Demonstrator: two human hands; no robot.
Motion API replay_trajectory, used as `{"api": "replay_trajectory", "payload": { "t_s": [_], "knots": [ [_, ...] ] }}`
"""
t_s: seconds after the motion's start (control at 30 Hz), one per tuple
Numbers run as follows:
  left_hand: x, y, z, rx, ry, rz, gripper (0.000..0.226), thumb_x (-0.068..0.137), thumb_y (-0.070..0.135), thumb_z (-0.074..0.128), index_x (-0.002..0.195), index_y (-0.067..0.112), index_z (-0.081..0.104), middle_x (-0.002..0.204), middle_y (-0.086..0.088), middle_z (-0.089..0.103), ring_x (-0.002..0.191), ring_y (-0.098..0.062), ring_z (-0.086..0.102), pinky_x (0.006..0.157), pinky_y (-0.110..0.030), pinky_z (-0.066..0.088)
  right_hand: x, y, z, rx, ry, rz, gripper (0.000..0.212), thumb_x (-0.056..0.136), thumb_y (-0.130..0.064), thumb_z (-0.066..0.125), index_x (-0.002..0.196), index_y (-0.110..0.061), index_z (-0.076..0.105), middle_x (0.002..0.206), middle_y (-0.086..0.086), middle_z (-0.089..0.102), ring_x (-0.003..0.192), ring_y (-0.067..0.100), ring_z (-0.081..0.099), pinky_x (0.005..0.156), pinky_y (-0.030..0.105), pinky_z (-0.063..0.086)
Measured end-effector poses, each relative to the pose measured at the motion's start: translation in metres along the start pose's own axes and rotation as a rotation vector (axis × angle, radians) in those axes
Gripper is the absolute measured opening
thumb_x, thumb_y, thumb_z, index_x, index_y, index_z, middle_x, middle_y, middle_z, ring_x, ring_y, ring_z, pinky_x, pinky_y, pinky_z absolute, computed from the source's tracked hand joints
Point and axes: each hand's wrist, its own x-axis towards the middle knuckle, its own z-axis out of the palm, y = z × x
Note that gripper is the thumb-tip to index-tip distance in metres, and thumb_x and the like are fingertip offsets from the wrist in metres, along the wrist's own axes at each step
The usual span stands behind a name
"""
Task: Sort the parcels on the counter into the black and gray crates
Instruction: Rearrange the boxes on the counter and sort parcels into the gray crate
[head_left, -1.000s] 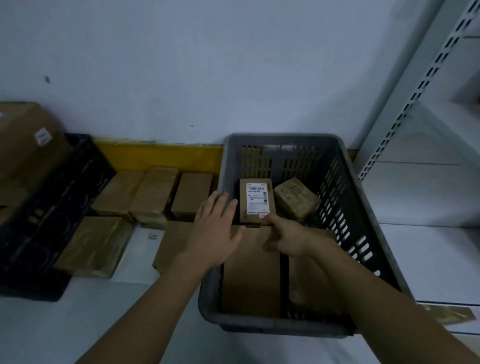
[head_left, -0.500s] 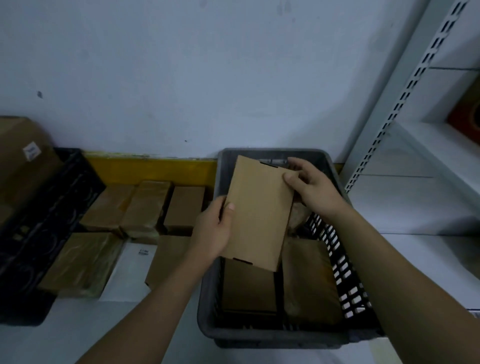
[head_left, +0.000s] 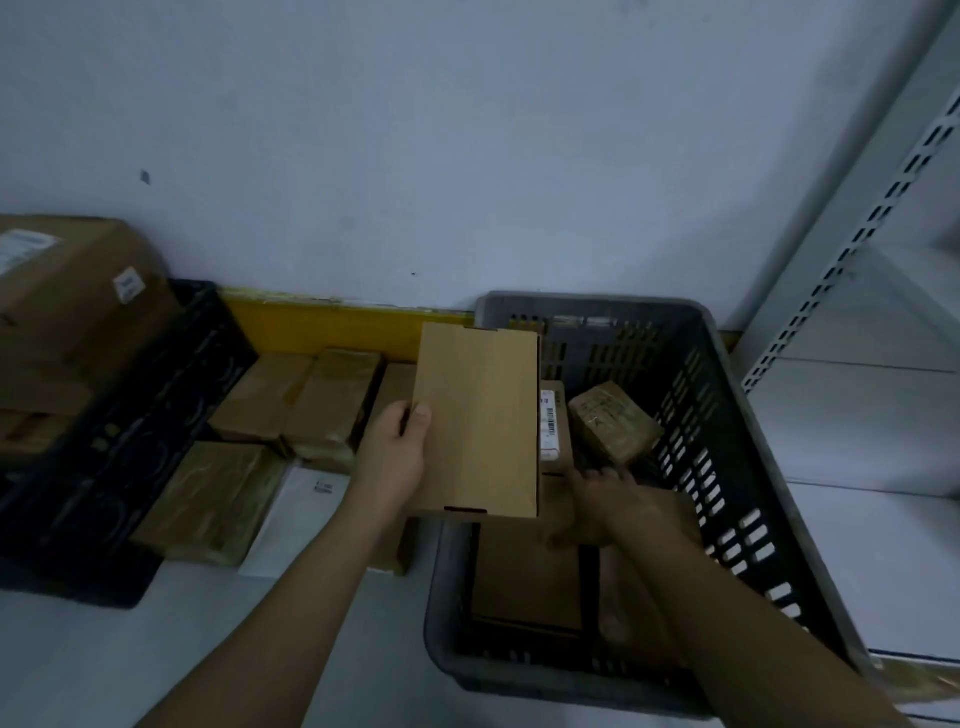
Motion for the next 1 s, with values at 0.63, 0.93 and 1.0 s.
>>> {"api": "replay_trajectory", "payload": {
  "t_s": [0.63,0.93,1.0],
  "knots": [
    [-0.008,-0.011,-0.006,0.023,0.059,-0.051,0.018,0.113,0.044,0.047,0.106,0.035,0.061,0.102,0.012,0.066,0.091,-0.006,0.062,0.067,-0.027,0.043,0.025,-0.020,-0.001,0.047,0.001,0.054,0.141,0.071,-0.079,0.080,0.170,-0.012,0.004,0.162,0.010,0.049,0.154,0.032,0.040,0.131,0.062,0.008],
    [-0.005,-0.012,-0.006,0.004,0.064,-0.065,0.021,0.113,0.044,0.047,0.118,0.030,0.062,0.104,0.013,0.066,0.093,-0.005,0.061,0.067,-0.028,0.042,0.014,0.000,-0.017,0.849,0.105,-0.055,0.058,0.089,-0.013,0.086,0.138,-0.019,0.056,0.143,0.007,0.064,0.122,0.022,0.063,0.099,0.034,0.058],
    [-0.004,-0.009,-0.005,-0.022,0.059,-0.070,0.021,0.113,0.044,0.048,0.119,0.031,0.062,0.105,0.013,0.066,0.094,-0.006,0.062,0.067,-0.029,0.043,0.007,0.006,-0.030,1.084,0.143,-0.048,0.048,0.087,-0.004,0.086,0.124,-0.019,0.058,0.130,0.010,0.070,0.103,0.019,0.069,0.071,0.027,0.062]
  ]
}}
